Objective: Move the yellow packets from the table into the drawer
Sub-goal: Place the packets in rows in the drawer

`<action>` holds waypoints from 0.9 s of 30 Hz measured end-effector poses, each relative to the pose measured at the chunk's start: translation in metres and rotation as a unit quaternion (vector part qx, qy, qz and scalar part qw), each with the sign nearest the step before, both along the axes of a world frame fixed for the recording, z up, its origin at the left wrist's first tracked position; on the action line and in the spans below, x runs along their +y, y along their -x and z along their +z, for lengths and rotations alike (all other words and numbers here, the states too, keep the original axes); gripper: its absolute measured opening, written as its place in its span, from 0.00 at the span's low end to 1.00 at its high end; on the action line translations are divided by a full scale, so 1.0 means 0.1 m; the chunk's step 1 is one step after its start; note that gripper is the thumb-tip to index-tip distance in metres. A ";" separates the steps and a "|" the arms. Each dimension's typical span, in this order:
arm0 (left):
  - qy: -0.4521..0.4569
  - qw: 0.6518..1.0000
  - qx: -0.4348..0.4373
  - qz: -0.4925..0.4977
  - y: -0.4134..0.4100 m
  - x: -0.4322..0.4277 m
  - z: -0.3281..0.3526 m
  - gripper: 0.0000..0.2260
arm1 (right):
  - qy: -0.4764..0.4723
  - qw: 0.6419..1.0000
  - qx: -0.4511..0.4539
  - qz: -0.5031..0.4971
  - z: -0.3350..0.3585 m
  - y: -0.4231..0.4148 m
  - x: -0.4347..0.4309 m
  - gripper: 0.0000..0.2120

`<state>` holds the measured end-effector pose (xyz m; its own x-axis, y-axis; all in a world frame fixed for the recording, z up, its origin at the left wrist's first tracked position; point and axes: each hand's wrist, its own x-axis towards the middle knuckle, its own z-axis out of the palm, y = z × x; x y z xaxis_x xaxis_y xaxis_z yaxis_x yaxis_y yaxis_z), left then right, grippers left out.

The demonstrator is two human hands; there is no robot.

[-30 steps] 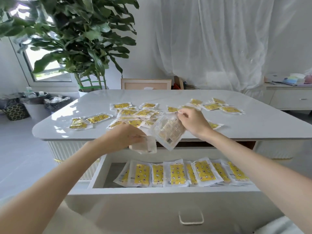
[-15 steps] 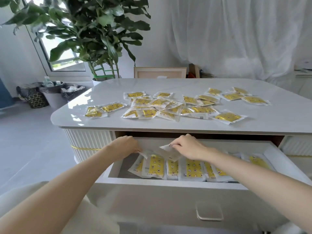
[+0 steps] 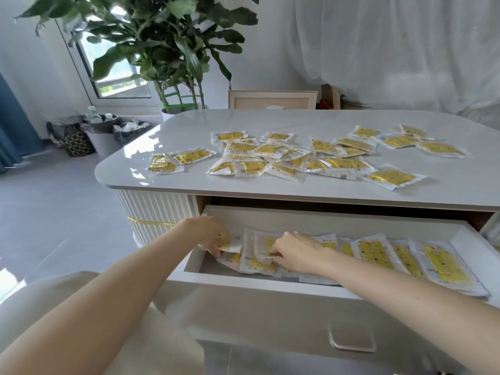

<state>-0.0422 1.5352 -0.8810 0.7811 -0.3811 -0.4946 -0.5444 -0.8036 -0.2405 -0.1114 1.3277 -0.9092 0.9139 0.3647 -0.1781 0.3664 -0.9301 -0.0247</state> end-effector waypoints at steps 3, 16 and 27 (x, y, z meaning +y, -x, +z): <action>-0.021 1.000 -0.005 0.001 0.04 -0.05 -0.04 0.30 | 0.006 1.000 0.018 0.014 0.03 0.04 -0.03 0.09; 0.035 0.999 0.001 -0.005 0.04 -0.02 -0.30 0.36 | 0.010 0.993 0.121 0.011 -0.11 -0.12 -0.15 0.35; -0.046 0.999 0.016 0.006 -0.03 -0.26 -0.29 0.40 | 0.005 0.998 0.056 0.018 -0.08 -0.21 -0.04 0.21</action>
